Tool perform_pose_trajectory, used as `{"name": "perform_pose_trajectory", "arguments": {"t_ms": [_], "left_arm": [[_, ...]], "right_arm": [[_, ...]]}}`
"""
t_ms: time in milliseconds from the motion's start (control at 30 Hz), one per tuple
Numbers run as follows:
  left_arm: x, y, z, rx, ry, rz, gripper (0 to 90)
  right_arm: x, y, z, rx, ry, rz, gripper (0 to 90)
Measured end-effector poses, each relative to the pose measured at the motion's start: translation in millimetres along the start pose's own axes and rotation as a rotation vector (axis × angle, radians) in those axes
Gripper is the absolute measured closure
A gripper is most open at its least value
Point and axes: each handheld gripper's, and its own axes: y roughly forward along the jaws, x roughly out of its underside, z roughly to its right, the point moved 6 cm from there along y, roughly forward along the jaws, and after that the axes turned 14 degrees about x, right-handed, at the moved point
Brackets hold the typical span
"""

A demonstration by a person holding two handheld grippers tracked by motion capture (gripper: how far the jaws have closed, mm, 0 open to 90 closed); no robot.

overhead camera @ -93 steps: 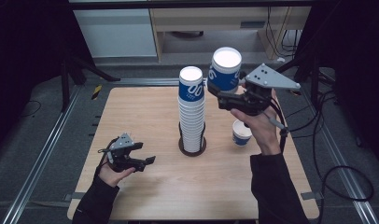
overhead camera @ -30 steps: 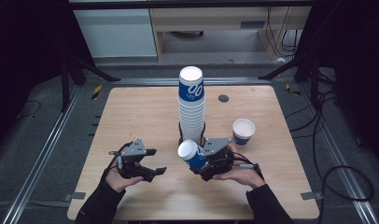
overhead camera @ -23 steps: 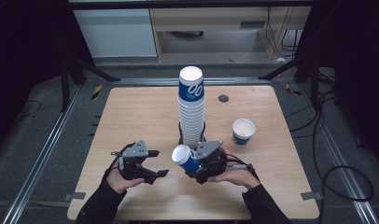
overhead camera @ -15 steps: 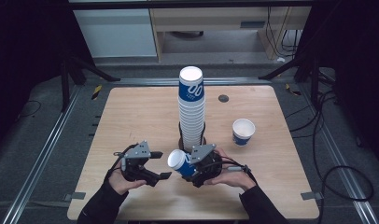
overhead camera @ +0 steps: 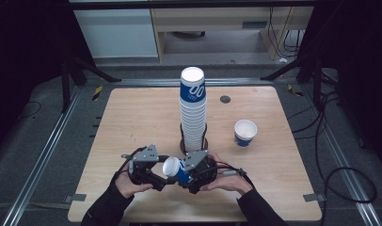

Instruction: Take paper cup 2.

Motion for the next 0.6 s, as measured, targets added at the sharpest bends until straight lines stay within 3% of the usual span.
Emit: {"name": "perform_pose_trajectory", "arguments": {"t_ms": [267,600], "left_arm": [[1.7,5.4,0.4,0.018,-0.007,-0.016,20.3],[0.2,4.0,2.4,0.044,-0.021,0.007,25.6]], "right_arm": [[-2.2,1.6,-4.1,-0.004,-0.011,-0.002,19.6],[-1.4,3.2,-4.8,-0.01,-0.012,-0.01,18.2]]}}
